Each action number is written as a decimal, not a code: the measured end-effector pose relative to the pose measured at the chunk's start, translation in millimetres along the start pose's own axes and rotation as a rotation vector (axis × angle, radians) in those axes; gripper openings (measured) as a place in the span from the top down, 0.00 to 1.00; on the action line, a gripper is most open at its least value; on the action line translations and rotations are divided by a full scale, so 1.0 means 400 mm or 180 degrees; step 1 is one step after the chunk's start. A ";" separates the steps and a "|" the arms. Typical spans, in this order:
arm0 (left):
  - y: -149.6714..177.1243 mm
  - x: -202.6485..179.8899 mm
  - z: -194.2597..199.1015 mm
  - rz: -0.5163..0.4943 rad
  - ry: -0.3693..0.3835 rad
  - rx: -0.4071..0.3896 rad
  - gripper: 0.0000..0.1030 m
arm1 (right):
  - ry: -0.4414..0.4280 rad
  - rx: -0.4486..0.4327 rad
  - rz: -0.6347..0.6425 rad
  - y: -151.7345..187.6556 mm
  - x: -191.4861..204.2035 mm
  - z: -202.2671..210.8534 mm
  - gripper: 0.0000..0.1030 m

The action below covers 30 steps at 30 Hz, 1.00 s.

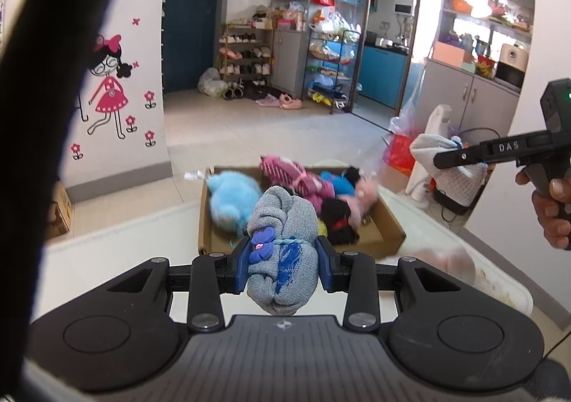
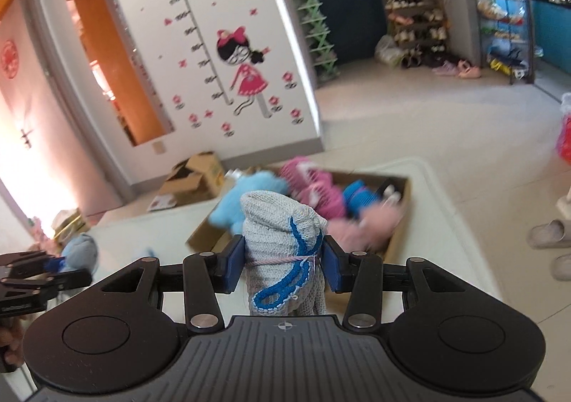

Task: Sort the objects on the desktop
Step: 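Lift both sock dolls and carry them over the cardboard box, then lower both sock dolls into the box and open both tools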

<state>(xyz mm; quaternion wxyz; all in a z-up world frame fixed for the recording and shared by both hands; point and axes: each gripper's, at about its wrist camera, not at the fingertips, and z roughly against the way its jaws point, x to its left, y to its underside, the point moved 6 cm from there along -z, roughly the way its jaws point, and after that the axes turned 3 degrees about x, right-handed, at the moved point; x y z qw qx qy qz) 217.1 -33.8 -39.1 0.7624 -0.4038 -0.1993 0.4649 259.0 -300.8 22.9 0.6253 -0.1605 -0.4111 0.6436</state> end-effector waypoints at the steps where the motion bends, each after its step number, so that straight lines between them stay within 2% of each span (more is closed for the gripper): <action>1: -0.015 -0.001 -0.006 -0.0004 -0.0013 -0.0006 0.67 | 0.0027 -0.0010 0.0008 -0.011 -0.007 -0.001 0.50; 8: -0.102 -0.010 -0.088 -0.0131 -0.0146 0.0072 0.67 | 0.0119 0.0014 0.0090 -0.073 -0.036 -0.041 0.50; 13: -0.126 -0.004 -0.198 -0.0163 -0.0225 0.0245 0.67 | 0.0155 0.0090 0.0181 -0.094 -0.034 -0.086 0.50; 20: -0.087 0.019 -0.350 -0.0137 -0.0194 0.0489 0.67 | 0.0159 0.0229 0.0289 -0.093 -0.043 -0.171 0.50; 30: -0.014 0.060 -0.469 0.0019 -0.0090 0.0670 0.67 | 0.0214 0.0471 0.0290 -0.035 -0.087 -0.299 0.50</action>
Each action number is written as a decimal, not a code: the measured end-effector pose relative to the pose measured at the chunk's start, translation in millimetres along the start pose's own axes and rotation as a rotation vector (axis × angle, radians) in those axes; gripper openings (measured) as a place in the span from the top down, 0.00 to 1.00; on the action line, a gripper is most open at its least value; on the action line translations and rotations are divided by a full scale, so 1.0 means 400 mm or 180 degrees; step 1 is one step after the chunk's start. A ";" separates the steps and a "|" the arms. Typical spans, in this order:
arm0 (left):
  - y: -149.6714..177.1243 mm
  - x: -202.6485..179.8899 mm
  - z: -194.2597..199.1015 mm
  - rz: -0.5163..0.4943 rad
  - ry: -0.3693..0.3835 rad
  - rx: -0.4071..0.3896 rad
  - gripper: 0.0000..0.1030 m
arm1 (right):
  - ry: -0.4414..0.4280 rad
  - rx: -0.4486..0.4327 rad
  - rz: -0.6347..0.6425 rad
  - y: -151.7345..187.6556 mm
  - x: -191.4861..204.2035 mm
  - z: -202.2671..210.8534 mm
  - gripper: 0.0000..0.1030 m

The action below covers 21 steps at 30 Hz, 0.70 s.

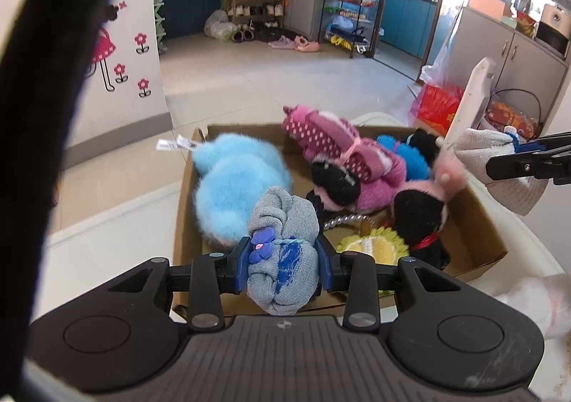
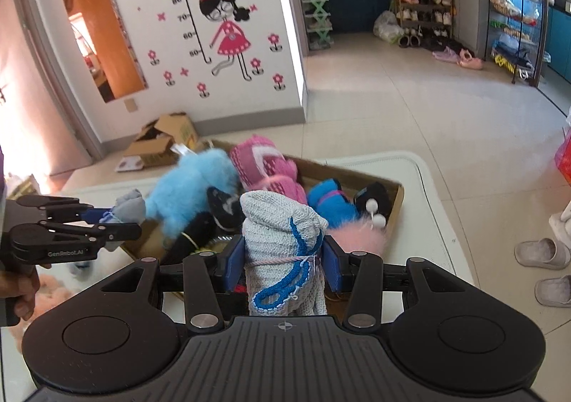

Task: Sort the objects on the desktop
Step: 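Lower both sock dolls into the box and open both tools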

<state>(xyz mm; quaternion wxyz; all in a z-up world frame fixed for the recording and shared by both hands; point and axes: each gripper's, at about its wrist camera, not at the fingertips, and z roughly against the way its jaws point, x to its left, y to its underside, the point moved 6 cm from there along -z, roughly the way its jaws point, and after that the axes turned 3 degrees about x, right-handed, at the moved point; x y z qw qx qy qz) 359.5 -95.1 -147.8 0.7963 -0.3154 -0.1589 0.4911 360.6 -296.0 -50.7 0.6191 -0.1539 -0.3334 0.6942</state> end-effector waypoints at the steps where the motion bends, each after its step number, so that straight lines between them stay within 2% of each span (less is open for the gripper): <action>1: 0.006 0.002 -0.011 0.0008 0.0001 0.0020 0.67 | -0.0004 0.0016 -0.0008 0.005 -0.001 -0.011 0.49; 7: 0.026 0.018 -0.041 0.0065 0.0008 0.0084 0.67 | 0.0033 0.0142 -0.0025 0.038 -0.017 -0.073 0.49; 12: 0.030 0.024 -0.041 0.0074 0.0019 0.0045 0.67 | 0.0060 0.0212 0.0002 0.062 -0.024 -0.092 0.49; 21: 0.061 0.029 -0.074 0.0011 -0.0099 0.0140 0.67 | 0.0125 0.0278 0.0096 0.088 -0.014 -0.124 0.49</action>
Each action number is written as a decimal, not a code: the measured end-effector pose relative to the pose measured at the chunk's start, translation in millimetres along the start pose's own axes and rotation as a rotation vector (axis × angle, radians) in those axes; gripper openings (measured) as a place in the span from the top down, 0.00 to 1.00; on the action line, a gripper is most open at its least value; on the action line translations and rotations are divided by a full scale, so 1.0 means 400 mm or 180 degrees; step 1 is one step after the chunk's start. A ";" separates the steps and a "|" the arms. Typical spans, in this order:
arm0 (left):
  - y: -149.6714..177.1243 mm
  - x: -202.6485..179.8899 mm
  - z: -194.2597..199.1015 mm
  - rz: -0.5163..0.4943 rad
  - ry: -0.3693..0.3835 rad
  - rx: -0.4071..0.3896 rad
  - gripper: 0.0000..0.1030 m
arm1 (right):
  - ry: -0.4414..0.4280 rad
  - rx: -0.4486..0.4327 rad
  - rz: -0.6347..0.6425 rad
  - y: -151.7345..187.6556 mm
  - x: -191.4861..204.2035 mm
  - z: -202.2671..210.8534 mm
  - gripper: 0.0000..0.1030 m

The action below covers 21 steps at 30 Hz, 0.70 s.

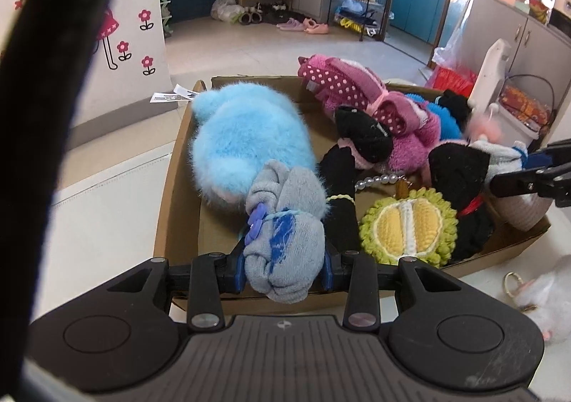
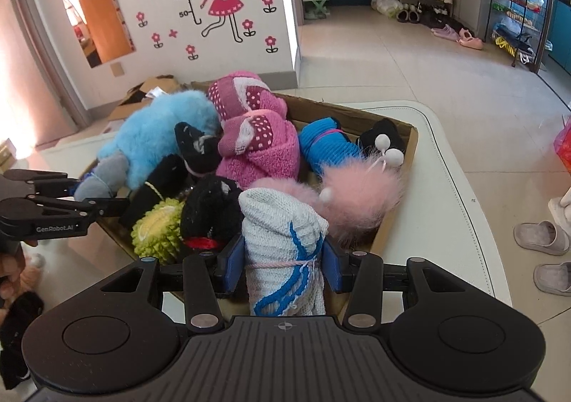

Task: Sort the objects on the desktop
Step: 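Lower both sock dolls into the box and open both tools, then withdraw both tools from the box toward the remaining toys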

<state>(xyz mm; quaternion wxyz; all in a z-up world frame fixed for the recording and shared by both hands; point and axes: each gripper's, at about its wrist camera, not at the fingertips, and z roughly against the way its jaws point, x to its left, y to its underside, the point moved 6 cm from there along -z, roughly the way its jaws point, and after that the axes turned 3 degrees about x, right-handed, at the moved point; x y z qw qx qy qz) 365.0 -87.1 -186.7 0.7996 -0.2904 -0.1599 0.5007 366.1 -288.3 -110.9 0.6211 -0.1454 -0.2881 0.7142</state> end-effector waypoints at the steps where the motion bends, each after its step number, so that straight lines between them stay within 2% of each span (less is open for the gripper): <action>1: 0.000 0.002 -0.001 0.0009 -0.0014 -0.0002 0.66 | 0.0008 -0.0002 0.0013 -0.002 0.001 -0.001 0.49; 5: 0.005 0.008 0.006 0.0049 -0.0038 0.0024 0.62 | 0.0041 0.0042 0.0056 -0.001 0.002 -0.011 0.47; 8: 0.009 0.012 0.026 0.0018 -0.0067 -0.0005 0.53 | 0.0045 0.0025 0.0040 0.002 -0.004 -0.004 0.45; 10: 0.010 0.023 0.042 0.0065 -0.0136 -0.0038 0.27 | 0.0045 0.0008 0.0017 -0.001 -0.008 0.002 0.45; 13: 0.015 0.030 0.075 0.0120 -0.0031 -0.0123 0.15 | 0.0026 -0.0031 0.0022 -0.005 -0.003 0.020 0.45; 15: 0.019 0.029 0.092 0.0123 -0.0040 -0.0107 0.11 | 0.0020 -0.0073 0.0037 -0.011 0.002 0.037 0.44; 17: 0.024 0.023 0.112 0.0061 -0.0046 -0.0116 0.11 | 0.0016 -0.0111 0.0049 -0.020 0.007 0.054 0.41; 21: 0.022 0.017 0.147 0.0017 -0.0064 -0.0147 0.11 | 0.0004 -0.0156 0.0082 -0.031 0.020 0.080 0.41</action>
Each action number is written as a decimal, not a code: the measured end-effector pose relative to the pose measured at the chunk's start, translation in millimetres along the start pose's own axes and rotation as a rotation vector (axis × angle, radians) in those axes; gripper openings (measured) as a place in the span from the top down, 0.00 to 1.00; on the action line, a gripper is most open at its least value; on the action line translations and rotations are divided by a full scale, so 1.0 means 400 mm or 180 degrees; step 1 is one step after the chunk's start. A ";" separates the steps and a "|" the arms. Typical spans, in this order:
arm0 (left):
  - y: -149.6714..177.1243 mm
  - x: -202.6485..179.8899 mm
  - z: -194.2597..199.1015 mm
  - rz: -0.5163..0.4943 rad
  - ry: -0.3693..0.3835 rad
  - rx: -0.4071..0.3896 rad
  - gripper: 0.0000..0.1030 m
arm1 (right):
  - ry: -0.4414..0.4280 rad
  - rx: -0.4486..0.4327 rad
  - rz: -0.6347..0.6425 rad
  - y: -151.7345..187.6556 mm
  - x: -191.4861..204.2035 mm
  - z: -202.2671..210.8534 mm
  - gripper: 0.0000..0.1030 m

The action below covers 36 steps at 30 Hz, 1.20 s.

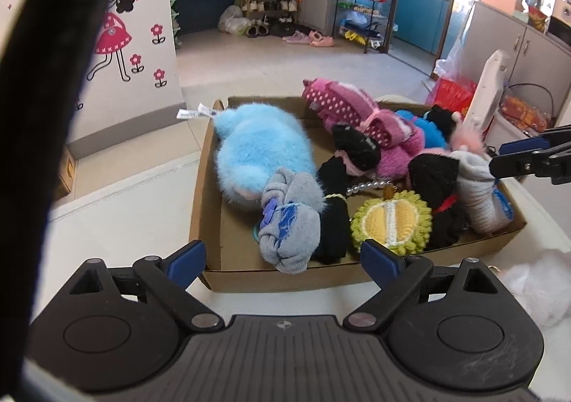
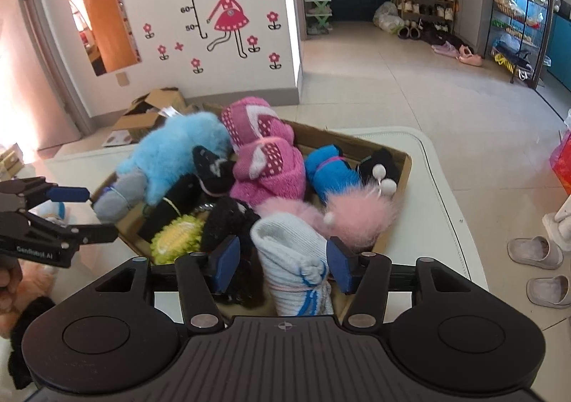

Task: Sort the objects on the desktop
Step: 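Withdraw both tools from the box toward the remaining toys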

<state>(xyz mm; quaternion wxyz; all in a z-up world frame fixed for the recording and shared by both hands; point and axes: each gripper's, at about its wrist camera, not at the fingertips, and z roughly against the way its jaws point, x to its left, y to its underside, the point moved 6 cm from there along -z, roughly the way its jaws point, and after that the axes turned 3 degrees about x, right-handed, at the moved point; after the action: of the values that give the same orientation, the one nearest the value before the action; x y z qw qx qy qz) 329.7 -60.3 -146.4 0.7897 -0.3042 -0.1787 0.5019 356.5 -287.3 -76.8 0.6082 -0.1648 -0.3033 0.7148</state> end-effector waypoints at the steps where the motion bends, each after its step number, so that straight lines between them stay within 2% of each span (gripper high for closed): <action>1: -0.001 0.004 0.009 0.0015 -0.0017 -0.0004 0.11 | 0.0003 -0.0009 0.0015 -0.002 0.004 0.006 0.41; 12: 0.002 0.002 0.121 -0.0019 -0.0062 -0.0013 0.11 | -0.0008 -0.0111 0.0054 -0.014 0.031 0.099 0.41; 15: 0.018 0.002 0.169 -0.0121 -0.0116 0.0011 0.07 | -0.0045 -0.0145 0.0068 -0.008 0.046 0.136 0.41; 19: 0.047 0.032 0.230 -0.0211 -0.0226 0.0090 0.02 | -0.0099 -0.0156 0.0154 0.010 0.086 0.173 0.36; 26: 0.102 0.128 0.294 -0.0152 -0.0500 0.0260 0.01 | -0.0268 -0.0128 0.0328 0.051 0.190 0.212 0.30; 36: 0.174 0.256 0.290 0.0223 -0.0629 0.0415 0.01 | -0.0682 -0.0142 0.0617 0.107 0.396 0.235 0.22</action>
<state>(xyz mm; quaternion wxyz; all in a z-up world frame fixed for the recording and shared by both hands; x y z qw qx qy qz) 258.0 88.5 -107.6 0.7684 -0.2072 -0.2118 0.5672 234.2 -159.1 -11.3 0.4966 -0.1296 -0.3649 0.7768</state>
